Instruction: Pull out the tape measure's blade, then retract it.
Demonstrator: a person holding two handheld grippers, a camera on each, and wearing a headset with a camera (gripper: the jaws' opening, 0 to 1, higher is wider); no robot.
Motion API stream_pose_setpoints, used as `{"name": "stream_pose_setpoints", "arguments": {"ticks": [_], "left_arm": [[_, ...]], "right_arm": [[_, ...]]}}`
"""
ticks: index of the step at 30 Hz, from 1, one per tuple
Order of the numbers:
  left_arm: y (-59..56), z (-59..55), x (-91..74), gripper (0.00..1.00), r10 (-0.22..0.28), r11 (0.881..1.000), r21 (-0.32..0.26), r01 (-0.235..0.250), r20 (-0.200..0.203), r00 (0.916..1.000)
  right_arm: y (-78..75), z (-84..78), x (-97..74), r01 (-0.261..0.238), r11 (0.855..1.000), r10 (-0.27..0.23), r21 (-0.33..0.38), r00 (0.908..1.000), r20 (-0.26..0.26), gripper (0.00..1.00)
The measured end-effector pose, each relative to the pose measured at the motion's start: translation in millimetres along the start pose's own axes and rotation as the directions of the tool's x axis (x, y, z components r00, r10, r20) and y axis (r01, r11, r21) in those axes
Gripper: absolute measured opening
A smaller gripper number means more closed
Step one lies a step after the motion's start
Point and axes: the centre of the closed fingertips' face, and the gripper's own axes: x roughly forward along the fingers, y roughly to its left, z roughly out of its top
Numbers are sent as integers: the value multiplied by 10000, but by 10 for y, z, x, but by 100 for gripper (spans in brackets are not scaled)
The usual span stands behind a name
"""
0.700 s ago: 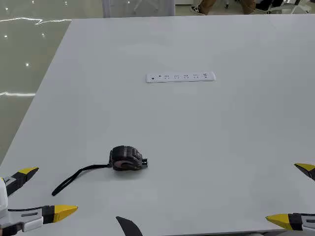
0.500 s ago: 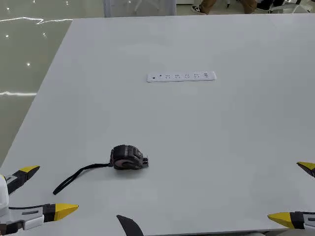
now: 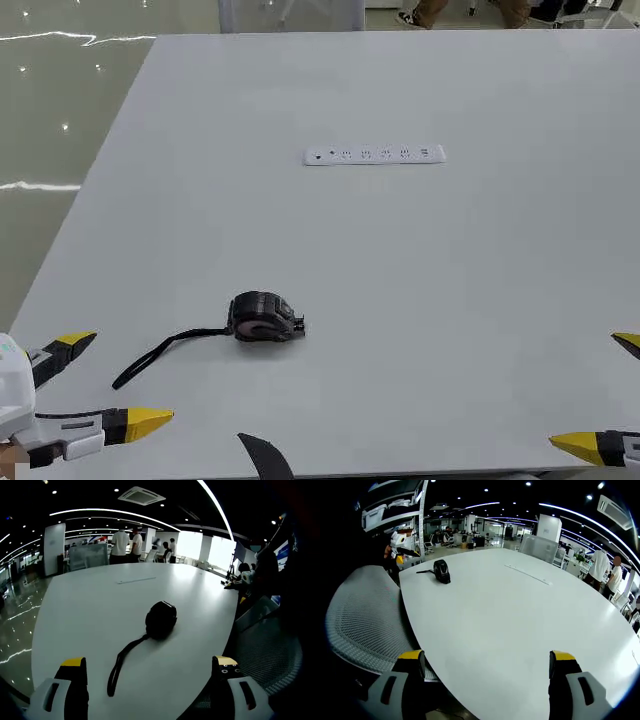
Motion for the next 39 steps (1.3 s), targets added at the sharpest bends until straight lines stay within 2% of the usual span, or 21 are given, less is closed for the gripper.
{"name": "stream_pose_setpoints", "arguments": {"ticks": [3, 5, 9, 11, 14, 16, 20, 21, 22, 25, 26, 27, 28, 29, 30, 31, 33, 34, 35, 38, 39], "left_arm": [[41, 18, 6, 100, 208, 9996, -185, -208, 2, 9998], [2, 19, 22, 100, -80, 9994, -347, 77, -92, 9999], [-63, 51, 95, 100, -361, 9992, -166, 356, -297, 9989], [-89, 132, 164, 100, -496, 9985, 207, 502, -255, 9984], [-173, 232, 299, 100, -1052, 9905, 845, 1084, -414, 9936], [-205, 231, 411, 100, -1364, 9793, 1372, 1485, -938, 9862], [-198, 193, 665, 100, -1632, 9520, 2207, 2120, -2198, 9618], [-183, 201, 715, 99, -1571, 9486, 2346, 2126, -2343, 9594], [-187, 211, 783, 99, -1647, 9379, 2566, 2335, -2630, 9506], [-233, 272, 943, 97, -1971, 9094, 2989, 2892, -3025, 9325], [-239, 277, 979, 96, -2002, 9060, 2996, 2989, -3188, 9264], [-242, 318, 1058, 95, -2032, 8895, 3330, 3130, -3253, 9235], [-221, 359, 1123, 97, -1955, 8716, 3766, 3139, -3203, 9269], [-216, 366, 1159, 96, -1913, 8535, 4072, 3251, -3356, 9224], [-212, 318, 1193, 92, -1901, 8404, 4076, 3571, -3954, 8986], [-197, 297, 1233, 92, -1770, 8532, 3864, 3504, -4174, 8913], [-270, 348, 1342, 94, -2144, 8206, 4166, 3913, -4103, 8864], [-247, 332, 1381, 93, -2107, 8211, 4129, 3940, -4223, 8816], [-246, 318, 1421, 92, -2071, 8136, 4163, 4060, -4450, 8713], [-275, 339, 1513, 88, -2188, 7979, 4228, 4298, -4612, 8599], [-292, 336, 1530, 84, -2254, 7928, 4214, 4404, -4686, 8542]], "right_arm": [[3, 2, 11, -28, 10000, 28, -59, 10000, -35, 100], [-9, -11, 29, 3, 9990, -12, -452, 9998, -206, 100], [-5, 34, 67, -83, 9990, 74, -443, 9997, -213, 100], [-2, 119, 111, -183, 9990, 180, -414, 9998, -73, 100], [41, 256, 229, -508, 9968, 513, -625, 9987, 68, 100], [133, 326, 345, -1039, 9914, 1035, -801, 9946, -86, 100], [342, 536, 595, -2086, 9691, 2095, -1316, 9778, -77, 100], [382, 578, 646, -2249, 9641, 2261, -1409, 9741, -77, 100], [417, 628, 726, -2444, 9564, 2453, -1601, 9693, -143, 100], [439, 710, 928, -2751, 9422, 2751, -1910, 9610, -270, 100], [460, 745, 981, -2847, 9384, 2852, -1957, 9581, -261, 100], [498, 802, 1063, -2992, 9318, 2996, -2052, 9536, -302, 100], [527, 844, 1120, -3097, 9291, 3098, -2020, 9503, -322, 100], [570, 902, 1184, -3261, 9259, 3275, -1906, 9445, -253, 100], [635, 996, 1276, -3479, 9193, 3513, -1839, 9361, -144, 100], [664, 1067, 1347, -3517, 9127, 3582, -2081, 9336, -64, 100], [744, 1165, 1517, -3670, 8994, 3736, -2373, 9274, -184, 100], [772, 1189, 1574, -3767, 8946, 3821, -2405, 9238, -256, 100], [815, 1234, 1667, -3902, 8856, 3967, -2519, 9176, -268, 100], [905, 1296, 1850, -4226, 8644, 4266, -2724, 9032, -473, 96], [924, 1313, 1919, -4236, 8610, 4268, -2816, 9028, -530, 95]]}}
